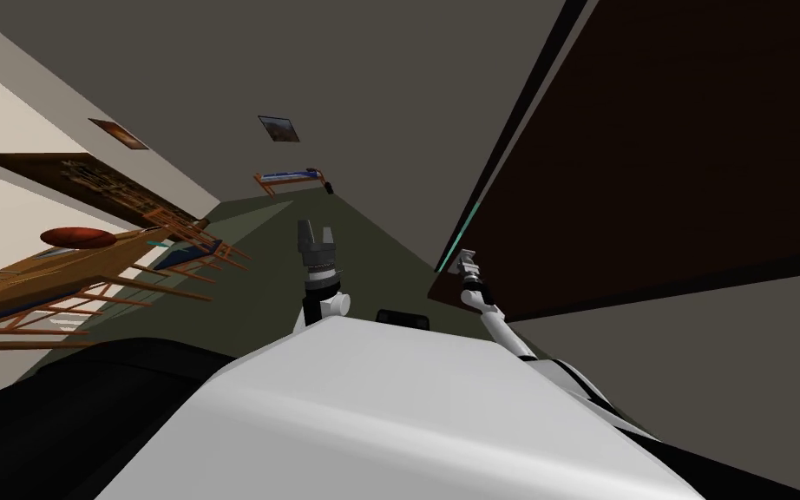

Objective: Pull the door open

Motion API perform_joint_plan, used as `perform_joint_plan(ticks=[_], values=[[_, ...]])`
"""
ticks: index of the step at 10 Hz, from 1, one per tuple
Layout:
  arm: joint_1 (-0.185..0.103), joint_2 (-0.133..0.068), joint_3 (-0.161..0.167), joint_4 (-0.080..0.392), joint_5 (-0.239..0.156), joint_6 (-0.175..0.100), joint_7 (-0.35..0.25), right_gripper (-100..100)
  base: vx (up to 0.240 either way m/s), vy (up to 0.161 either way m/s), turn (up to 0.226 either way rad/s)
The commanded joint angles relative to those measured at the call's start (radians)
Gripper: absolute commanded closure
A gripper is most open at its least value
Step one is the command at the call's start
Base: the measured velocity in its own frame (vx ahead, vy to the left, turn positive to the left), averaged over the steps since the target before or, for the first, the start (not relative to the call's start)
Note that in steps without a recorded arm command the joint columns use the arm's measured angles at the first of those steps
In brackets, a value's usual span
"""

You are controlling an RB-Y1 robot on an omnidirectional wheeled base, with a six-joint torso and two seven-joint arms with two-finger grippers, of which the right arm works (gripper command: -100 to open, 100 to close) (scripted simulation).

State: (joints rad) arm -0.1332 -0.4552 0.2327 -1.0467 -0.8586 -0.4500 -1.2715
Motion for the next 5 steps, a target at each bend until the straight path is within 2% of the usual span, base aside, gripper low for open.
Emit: perform_joint_plan(ticks=[1, 3, 5], values=[[0.007, -0.015, 0.019, -0.012, 0.001, -0.005, -0.016, 100, -0.122, -0.046, 0.104], [0.012, -0.028, 0.036, -0.023, 0.003, -0.010, -0.029, 100, -0.206, -0.050, 0.088], [0.021, -0.048, 0.061, -0.040, 0.005, -0.017, -0.050, 100, -0.206, -0.089, 0.110]])
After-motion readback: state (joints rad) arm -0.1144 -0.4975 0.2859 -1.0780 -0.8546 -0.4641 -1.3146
